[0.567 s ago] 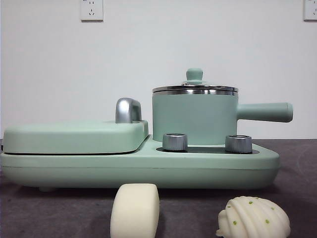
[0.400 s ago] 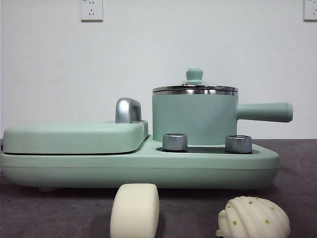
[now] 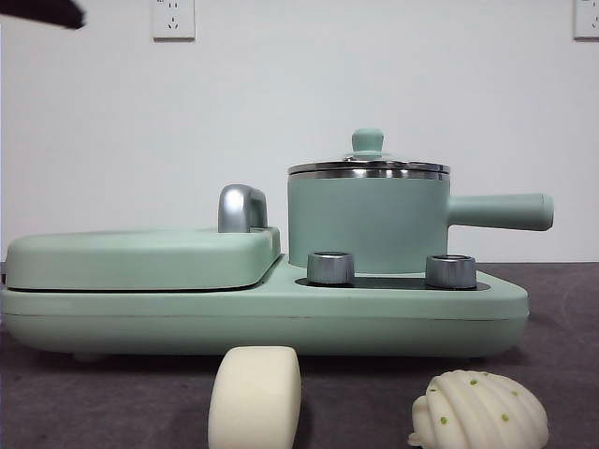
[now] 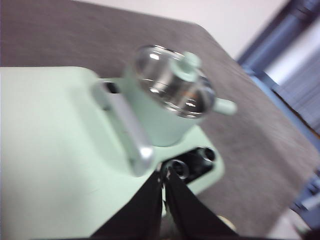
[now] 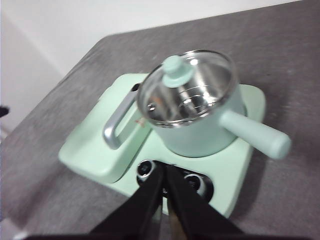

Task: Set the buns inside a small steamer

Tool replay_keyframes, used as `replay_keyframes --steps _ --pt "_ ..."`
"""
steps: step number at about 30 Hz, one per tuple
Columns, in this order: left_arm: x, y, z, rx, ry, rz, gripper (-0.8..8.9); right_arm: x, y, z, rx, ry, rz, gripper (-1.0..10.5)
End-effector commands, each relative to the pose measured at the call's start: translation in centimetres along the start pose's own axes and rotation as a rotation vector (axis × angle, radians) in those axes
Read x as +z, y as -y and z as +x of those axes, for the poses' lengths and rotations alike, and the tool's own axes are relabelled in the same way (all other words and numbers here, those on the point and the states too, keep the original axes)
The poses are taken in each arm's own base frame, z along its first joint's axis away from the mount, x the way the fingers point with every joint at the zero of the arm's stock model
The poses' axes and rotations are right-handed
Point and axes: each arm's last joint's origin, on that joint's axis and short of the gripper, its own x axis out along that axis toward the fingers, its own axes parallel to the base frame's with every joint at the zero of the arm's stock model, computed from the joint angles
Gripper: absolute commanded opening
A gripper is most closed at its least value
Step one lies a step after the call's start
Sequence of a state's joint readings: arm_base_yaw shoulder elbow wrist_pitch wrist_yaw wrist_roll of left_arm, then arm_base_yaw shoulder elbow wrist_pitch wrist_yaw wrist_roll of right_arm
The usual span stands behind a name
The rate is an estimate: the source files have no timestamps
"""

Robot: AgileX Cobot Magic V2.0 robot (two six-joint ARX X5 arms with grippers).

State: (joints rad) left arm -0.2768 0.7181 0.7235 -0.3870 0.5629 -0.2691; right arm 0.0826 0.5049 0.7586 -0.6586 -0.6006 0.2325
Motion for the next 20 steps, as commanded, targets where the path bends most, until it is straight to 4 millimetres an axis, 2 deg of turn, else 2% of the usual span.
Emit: replay_keyframes --steps 1,10,13,14,17,20 --pt "1.3 0.6 0.3 -0.070 -0.003 0.047 0.09 0.9 -0.4 -0.1 0.027 -0.003 -0.079 0.1" --pt "2.1 0.7 1.3 -0.095 0.010 0.139 0.15 1.6 -0.5 0.1 0.033 0.023 -0.115 0.1" --pt "2.1 0.6 1.4 -0.095 0.009 0.146 0.97 1.6 -0.5 0.1 0.032 0.019 -0.113 0.2" --pt "2.1 0.6 1.4 -0.095 0.009 0.156 1.47 1.6 -0.5 0.1 0.033 0.020 -0.113 0.6" --pt "2.1 0.6 1.5 -0.094 0.008 0.176 3.23 1.6 -0.4 0.1 0.020 0.022 -0.112 2.9" --pt "2.1 0.6 1.5 -0.094 0.008 0.179 4.19 1.6 -0.4 0.1 0.012 0.024 -0.112 4.5"
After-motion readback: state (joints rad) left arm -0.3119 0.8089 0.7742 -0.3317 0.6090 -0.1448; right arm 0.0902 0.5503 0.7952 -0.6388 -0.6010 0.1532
